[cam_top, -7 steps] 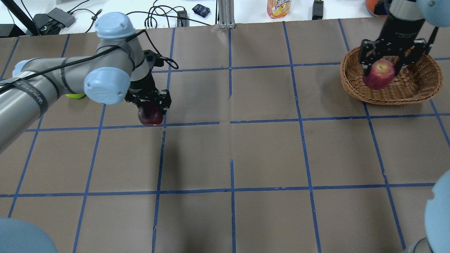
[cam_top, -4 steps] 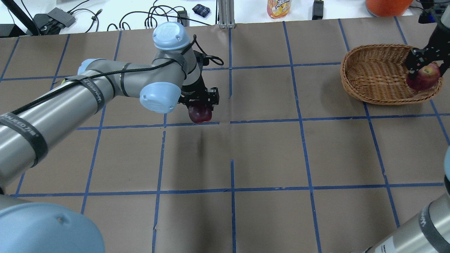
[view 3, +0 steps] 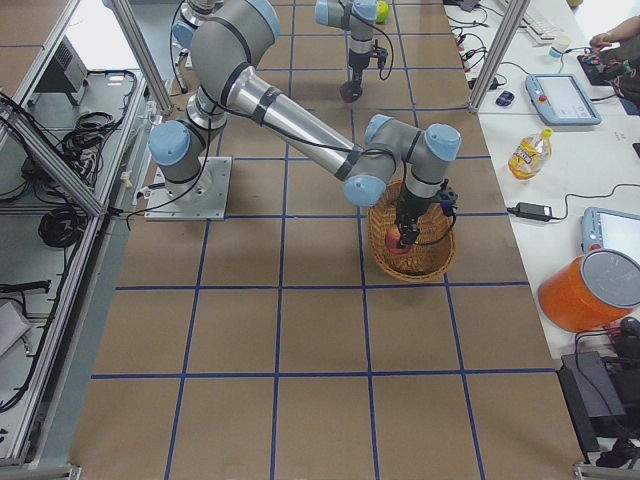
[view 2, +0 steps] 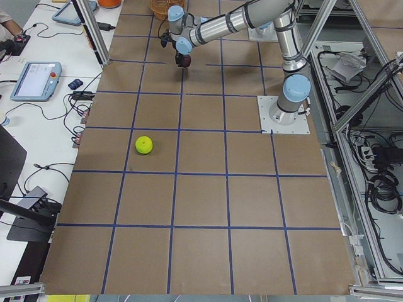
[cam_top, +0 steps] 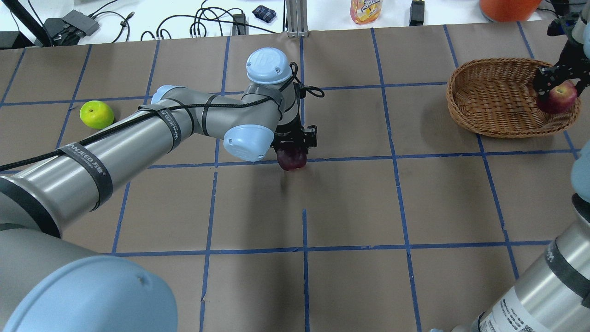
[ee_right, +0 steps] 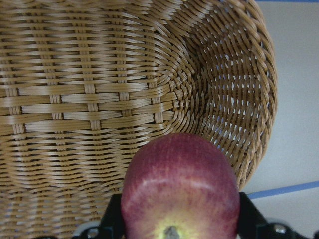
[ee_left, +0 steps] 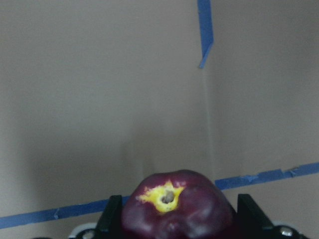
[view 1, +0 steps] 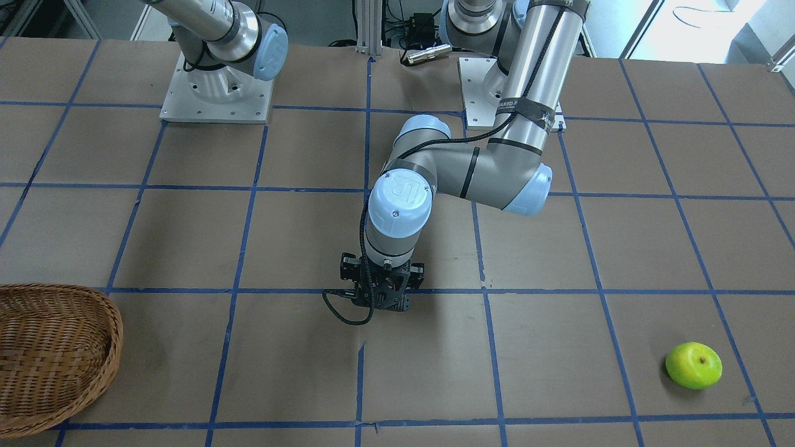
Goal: Put all apples into basket
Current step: 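Set the dark apple at center with the left gripper while the right releases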
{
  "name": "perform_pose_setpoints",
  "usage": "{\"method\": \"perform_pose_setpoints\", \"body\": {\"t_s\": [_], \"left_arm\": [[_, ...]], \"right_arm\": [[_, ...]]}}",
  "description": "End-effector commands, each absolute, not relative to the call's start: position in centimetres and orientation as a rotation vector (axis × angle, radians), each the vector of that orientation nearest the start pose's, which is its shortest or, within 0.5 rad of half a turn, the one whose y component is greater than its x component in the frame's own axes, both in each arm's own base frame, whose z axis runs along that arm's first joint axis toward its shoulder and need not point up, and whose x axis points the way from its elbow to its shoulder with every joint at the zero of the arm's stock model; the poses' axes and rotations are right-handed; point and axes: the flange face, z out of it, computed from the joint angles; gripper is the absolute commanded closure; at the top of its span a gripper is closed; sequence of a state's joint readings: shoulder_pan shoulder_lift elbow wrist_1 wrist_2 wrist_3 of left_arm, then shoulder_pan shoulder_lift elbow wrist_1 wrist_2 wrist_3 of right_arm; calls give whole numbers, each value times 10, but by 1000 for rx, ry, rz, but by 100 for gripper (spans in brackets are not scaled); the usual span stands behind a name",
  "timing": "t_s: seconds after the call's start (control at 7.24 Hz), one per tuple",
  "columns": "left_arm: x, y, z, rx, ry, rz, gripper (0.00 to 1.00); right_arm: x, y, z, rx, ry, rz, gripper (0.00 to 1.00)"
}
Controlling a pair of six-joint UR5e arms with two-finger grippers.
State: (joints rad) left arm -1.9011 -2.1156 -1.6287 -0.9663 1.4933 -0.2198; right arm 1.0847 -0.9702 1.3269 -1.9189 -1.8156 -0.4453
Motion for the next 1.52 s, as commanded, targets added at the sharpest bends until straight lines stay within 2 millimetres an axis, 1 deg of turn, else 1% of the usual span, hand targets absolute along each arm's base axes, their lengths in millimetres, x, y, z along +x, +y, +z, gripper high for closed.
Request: {"method": "perform_pose_setpoints", "body": {"t_s": [0.0,0.14,0.28,0.41,0.55,0.69,0.83,0.97,1.1,1.24,1.38], "left_arm": [[-352,-557,202,180,3209,38,38],[-354,-555,197,165,3217,58,0],[-354,-556,200,151,3221,52,0],[-351,-557,214,147,3227,16,0],[-345,-561,227,134,3229,-12,0],[-330,-570,243,96,3235,-43,0],[-304,-582,264,49,3236,-53,0],[-276,-592,287,45,3233,-48,0],[-229,-601,311,71,3214,16,0],[-175,-610,333,102,3211,42,0],[-121,-621,343,100,3211,13,0]], "right_arm": [[-239,-685,265,69,3355,189,100],[-239,-686,263,67,3355,190,99],[-239,-686,256,69,3347,202,57],[-239,-687,254,74,3344,205,1],[-239,-687,256,77,3345,203,0],[-239,-685,258,78,3344,216,0],[-234,-683,274,68,3351,196,0],[-211,-676,297,45,3317,227,0],[-170,-671,322,68,3250,233,0],[-110,-660,350,208,3175,257,0],[-36,-658,350,396,3096,311,0]]}}
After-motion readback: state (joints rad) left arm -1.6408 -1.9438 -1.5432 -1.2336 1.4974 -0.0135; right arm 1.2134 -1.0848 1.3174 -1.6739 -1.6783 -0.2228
